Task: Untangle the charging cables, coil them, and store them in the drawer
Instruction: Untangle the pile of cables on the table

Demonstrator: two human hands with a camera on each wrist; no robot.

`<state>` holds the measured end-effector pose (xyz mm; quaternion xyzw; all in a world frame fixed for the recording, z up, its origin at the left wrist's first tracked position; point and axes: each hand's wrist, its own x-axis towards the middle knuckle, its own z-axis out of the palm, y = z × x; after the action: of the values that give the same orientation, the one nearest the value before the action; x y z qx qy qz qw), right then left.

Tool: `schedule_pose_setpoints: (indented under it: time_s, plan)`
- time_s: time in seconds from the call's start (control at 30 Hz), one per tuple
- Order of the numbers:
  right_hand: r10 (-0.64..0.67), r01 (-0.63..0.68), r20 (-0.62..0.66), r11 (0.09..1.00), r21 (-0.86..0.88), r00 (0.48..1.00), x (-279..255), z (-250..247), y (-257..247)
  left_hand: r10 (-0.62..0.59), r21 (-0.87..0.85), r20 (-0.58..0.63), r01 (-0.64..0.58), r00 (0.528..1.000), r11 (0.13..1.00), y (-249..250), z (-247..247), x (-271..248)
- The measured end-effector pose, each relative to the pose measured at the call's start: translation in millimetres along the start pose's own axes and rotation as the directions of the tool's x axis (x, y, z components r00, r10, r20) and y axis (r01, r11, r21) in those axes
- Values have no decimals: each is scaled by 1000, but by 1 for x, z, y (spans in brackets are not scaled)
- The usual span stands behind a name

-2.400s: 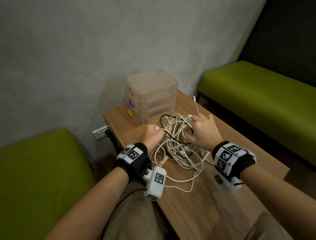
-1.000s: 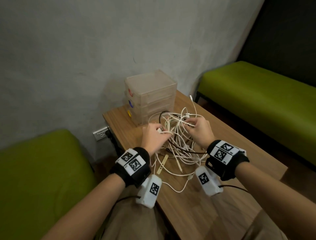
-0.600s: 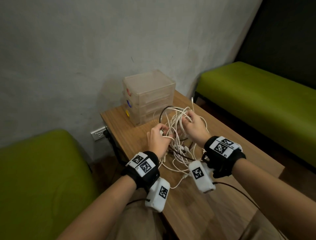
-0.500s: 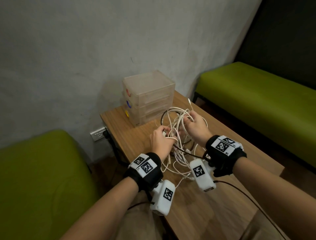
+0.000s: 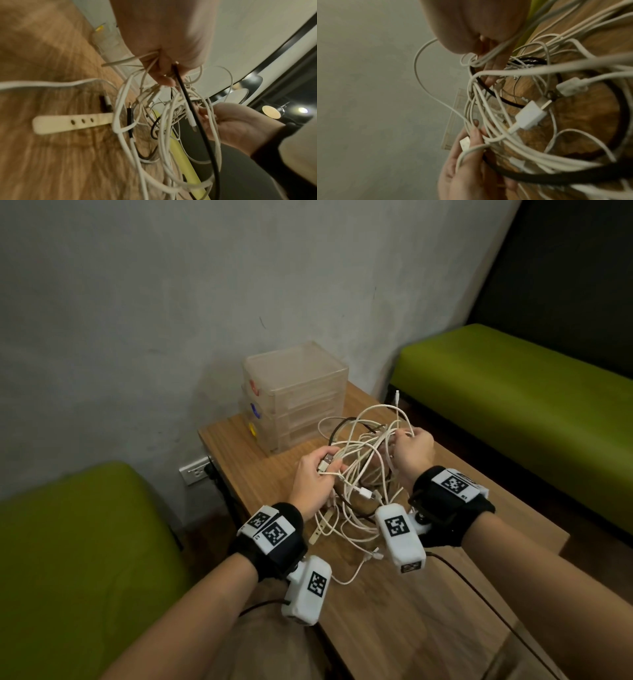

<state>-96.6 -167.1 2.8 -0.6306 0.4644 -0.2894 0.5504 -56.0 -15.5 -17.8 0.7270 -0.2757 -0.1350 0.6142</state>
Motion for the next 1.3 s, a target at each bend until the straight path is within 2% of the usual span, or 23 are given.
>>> schedule_pose_setpoints:
  time_s: [0.1,0.2,0.3,0.4,0.47,0.53,0.57,0.63,0.67,0.7,0.77,0.9,0.93,1.0,1.07,1.1,1.17,1.23,1.3]
  plan:
    - [115,-112,-3,975,190,993,5,-4,-1,17,-60,21,-16,1000,998,-2,-5,-1]
    - [109,-91,-53,961,263,993,6,-7,-7,53,-67,-21,-54,998,996,-7,-8,-2]
    - [39,-28,-114,995,99,993,10,-7,-8,47,-102,-88,-56,995,993,-14,-13,1]
    - [22,-17,-152,999,28,988,11,-9,-9,23,-90,-144,-36,989,995,-18,-17,5]
    - [-39,32,-164,998,-45,986,12,-13,-11,-9,-119,-234,-19,972,993,-21,-24,10]
    - [-99,88,-107,991,-104,989,12,-19,-10,-49,-175,-380,-20,924,984,-24,-35,17]
    - [-82,79,-35,993,-92,996,12,-19,-8,-47,-163,-407,-22,912,986,-22,-38,21]
    - [-64,74,140,995,-69,988,7,-17,-7,-36,-34,-322,27,946,999,-19,-38,26]
    - [-87,107,185,989,-99,979,4,-14,-9,-31,75,-262,52,965,996,-19,-36,27]
    - [-120,150,201,979,-140,972,0,-11,-11,-33,180,-224,75,974,981,-19,-33,28]
    - [-226,268,203,940,-209,953,-6,-10,-18,-18,296,-241,91,970,951,-17,-30,26]
    - [-399,458,243,843,-283,884,-12,-12,-21,200,356,-278,-92,939,930,5,-23,17]
    - [-454,527,281,793,-307,846,-15,-11,-21,220,343,-284,-116,933,932,12,-20,15]
    - [-575,682,369,643,-349,730,-23,-10,-24,242,303,-270,-157,932,940,25,-12,10]
    - [-675,779,388,538,-322,627,-27,-10,-30,288,322,-217,-210,933,923,31,-2,8]
    - [-711,796,359,534,-285,605,-27,-9,-34,305,326,-185,-234,934,916,32,4,8]
    - [-739,797,304,585,-152,601,-30,-7,-44,226,251,-134,-188,965,950,29,13,11]
    - [-742,799,333,598,-65,582,-33,-4,-52,102,86,-100,-94,990,992,27,18,13]
    - [-760,819,347,572,-44,549,-37,-4,-56,87,30,-53,-85,995,996,24,20,16]
